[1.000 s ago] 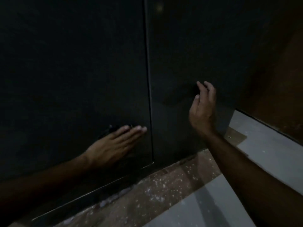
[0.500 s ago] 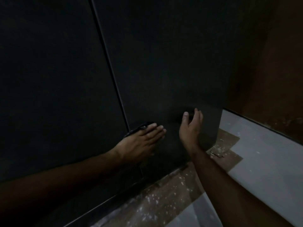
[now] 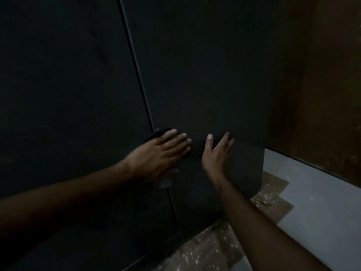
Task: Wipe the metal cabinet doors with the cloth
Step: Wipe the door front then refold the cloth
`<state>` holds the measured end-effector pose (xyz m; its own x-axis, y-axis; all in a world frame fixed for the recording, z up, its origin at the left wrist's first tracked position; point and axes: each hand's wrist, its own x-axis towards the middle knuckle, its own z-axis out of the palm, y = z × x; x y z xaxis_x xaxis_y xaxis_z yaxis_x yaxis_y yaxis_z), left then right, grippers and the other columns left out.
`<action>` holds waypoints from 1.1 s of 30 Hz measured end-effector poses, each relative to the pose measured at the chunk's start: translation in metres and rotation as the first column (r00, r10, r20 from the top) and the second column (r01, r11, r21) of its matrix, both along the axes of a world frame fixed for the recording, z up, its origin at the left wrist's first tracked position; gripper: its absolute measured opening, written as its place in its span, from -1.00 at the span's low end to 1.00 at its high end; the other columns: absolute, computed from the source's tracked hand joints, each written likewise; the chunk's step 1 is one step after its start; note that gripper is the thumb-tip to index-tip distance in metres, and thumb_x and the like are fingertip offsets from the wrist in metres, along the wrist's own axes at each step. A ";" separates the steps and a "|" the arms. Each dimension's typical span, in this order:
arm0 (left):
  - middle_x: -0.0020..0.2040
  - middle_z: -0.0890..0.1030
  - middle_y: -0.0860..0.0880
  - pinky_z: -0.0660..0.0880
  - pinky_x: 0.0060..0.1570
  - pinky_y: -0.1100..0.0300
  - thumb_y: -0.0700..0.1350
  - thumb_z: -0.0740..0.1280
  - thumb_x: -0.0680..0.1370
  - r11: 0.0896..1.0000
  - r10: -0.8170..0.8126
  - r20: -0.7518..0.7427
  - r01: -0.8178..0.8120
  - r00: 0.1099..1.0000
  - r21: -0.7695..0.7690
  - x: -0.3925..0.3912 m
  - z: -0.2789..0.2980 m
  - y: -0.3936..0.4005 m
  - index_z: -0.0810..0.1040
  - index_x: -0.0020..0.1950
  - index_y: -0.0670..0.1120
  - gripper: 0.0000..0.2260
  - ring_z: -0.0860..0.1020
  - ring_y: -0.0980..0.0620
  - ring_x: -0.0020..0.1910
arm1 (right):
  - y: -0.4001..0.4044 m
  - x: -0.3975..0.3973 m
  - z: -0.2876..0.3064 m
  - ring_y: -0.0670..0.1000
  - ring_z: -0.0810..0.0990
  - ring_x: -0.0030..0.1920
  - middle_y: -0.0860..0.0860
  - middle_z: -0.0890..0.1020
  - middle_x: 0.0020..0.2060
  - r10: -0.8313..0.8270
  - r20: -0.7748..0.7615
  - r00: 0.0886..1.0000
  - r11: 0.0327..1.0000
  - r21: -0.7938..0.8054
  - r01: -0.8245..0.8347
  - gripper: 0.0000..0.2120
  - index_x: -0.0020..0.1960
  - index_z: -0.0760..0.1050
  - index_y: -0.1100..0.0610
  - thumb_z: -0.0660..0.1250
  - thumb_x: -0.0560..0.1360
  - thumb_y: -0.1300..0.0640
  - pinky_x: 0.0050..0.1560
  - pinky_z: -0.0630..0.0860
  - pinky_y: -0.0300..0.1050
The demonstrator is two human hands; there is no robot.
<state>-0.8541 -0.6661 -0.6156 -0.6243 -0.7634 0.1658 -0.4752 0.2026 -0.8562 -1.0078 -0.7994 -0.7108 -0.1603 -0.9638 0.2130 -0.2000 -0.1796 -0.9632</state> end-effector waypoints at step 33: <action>0.69 0.16 -0.21 -0.04 0.66 -0.20 0.24 0.09 0.70 0.767 0.025 -0.430 -0.294 0.903 -0.571 0.130 0.183 0.200 0.22 0.67 -0.20 -0.31 0.11 -0.20 0.69 | 0.079 0.086 0.240 0.21 -0.18 0.65 0.17 -0.10 0.66 -0.181 -0.389 0.903 0.492 -0.831 -0.260 -0.33 0.67 0.03 0.07 0.07 0.67 -0.20 0.59 -0.15 0.35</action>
